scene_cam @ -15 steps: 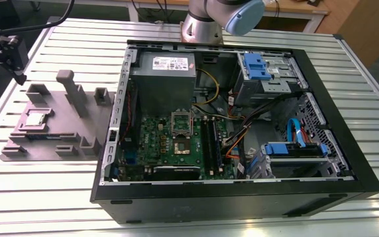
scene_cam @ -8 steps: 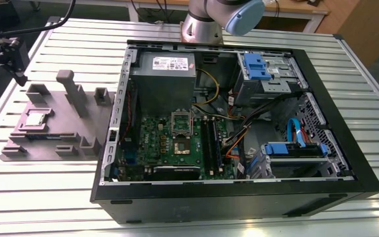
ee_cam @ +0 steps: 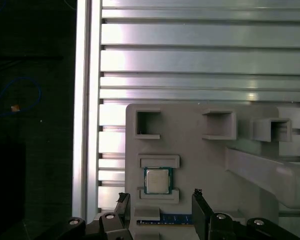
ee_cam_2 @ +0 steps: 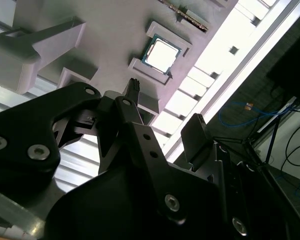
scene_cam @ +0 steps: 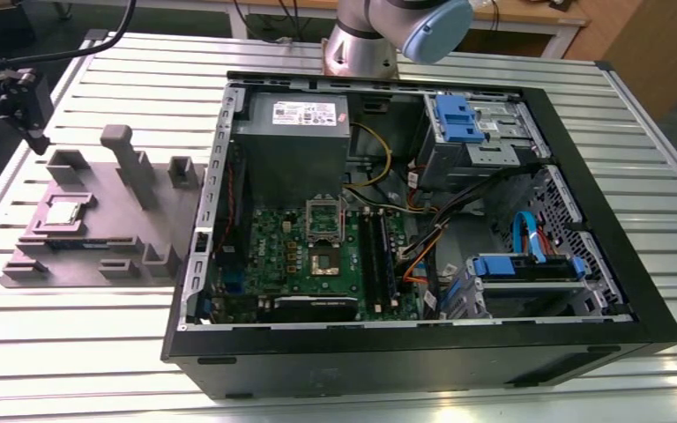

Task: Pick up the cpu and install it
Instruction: 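Pick up the cpu and move it towards the insertion slot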

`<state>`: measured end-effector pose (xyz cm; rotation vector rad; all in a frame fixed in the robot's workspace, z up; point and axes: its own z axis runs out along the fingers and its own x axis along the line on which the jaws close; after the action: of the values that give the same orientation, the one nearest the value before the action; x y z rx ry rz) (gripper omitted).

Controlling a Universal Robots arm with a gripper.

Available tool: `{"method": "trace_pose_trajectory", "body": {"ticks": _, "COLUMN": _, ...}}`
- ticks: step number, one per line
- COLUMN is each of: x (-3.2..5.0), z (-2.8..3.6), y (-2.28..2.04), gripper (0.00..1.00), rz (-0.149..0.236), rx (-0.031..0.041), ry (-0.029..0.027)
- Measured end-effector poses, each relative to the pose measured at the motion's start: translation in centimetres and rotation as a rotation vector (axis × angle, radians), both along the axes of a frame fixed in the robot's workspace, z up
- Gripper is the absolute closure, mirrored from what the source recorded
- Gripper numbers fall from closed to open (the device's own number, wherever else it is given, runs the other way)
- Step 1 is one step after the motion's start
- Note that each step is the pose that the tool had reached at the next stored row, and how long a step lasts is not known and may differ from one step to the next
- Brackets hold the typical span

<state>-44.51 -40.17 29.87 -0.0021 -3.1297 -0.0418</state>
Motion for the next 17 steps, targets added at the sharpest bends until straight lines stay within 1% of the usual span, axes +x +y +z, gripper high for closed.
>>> {"method": "trace_pose_trajectory", "body": {"ticks": 1, "x": 0.0, "z": -0.11, "y": 0.0, "gripper": 0.4, "rz": 0.0, "rx": 0.0, "ry": 0.0}}
{"method": "trace_pose_trajectory", "body": {"ticks": 8, "x": 0.0, "z": -0.28, "y": 0.0, "gripper": 0.4, "rz": 0.0, "rx": 0.0, "ry": -0.0001}}
{"method": "trace_pose_trajectory", "body": {"ticks": 17, "x": 0.0, "z": -0.87, "y": 0.0, "gripper": 0.4, "rz": 0.0, "rx": 0.0001, "ry": -0.0008}}
